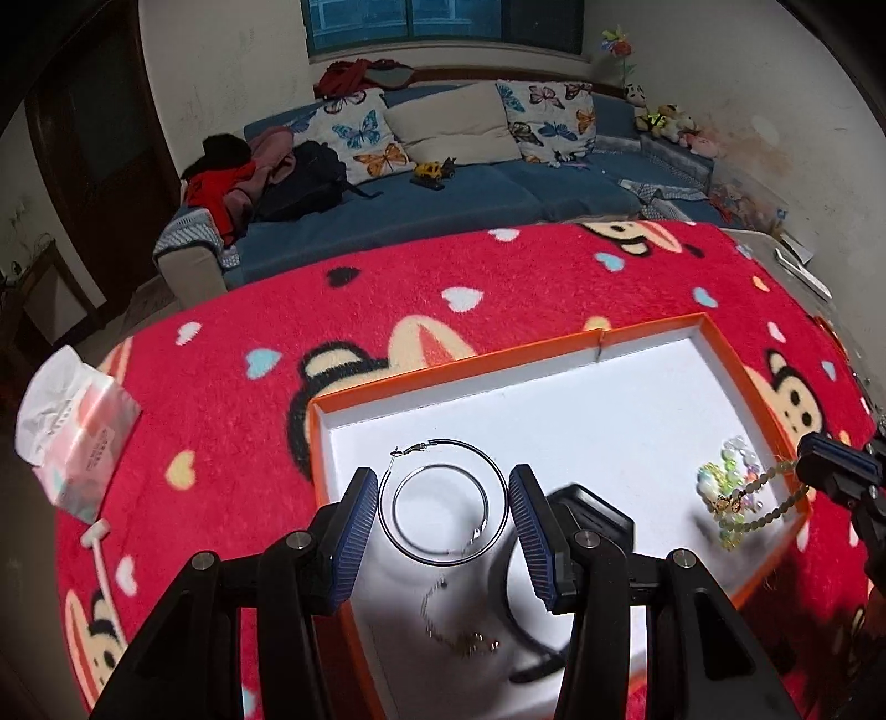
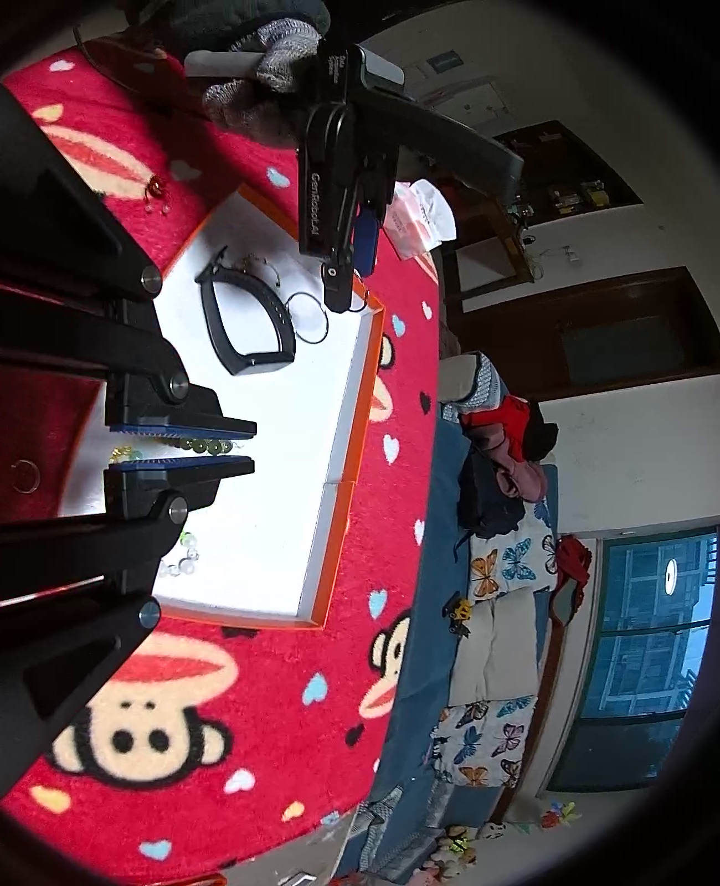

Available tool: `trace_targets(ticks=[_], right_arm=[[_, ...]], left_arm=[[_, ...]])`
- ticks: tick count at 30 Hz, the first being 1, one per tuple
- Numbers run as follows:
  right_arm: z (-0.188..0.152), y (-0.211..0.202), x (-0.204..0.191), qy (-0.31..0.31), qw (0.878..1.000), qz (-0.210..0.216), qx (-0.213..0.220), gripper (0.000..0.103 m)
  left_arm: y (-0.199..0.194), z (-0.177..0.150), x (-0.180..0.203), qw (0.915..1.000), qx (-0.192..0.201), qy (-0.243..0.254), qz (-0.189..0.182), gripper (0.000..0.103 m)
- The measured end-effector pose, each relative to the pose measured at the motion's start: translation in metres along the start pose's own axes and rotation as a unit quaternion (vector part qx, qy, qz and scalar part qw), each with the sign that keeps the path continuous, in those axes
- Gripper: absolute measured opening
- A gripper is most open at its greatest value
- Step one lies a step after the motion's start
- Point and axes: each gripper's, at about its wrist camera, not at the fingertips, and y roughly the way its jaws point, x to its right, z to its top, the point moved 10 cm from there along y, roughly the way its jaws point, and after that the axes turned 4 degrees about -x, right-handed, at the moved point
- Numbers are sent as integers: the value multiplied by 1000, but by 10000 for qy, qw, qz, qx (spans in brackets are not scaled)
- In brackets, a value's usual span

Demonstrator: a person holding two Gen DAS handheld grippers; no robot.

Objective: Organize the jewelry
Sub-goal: 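Carry the large hoop and bead bracelet into the tray and open both tools, then grasp the red tassel earring with the left tool while the right grasps the silver ring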

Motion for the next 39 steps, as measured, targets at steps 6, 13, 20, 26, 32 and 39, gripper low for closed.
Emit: trace_targets(ticks=[6,13,20,26,32,39], right_arm=[[-9,19,12,91,9997,-96,-215,8],[-19,28,21,115,9988,-275,-389,8],[-27,32,24,126,9977,-370,-547,8],[-29,32,27,197,9974,-351,-597,9],[-28,21,28,261,9976,-318,-551,20],[-30,-4,18,153,9984,-336,-437,24]], left_arm=[[29,2,0,9998,-182,20,17,52],[44,-1,4,9996,-258,78,95,53],[50,-1,7,9992,-308,157,185,58],[50,0,5,9992,-313,97,227,59],[28,-4,2,9994,-179,91,289,59],[-22,-28,9,9994,57,207,254,59]])
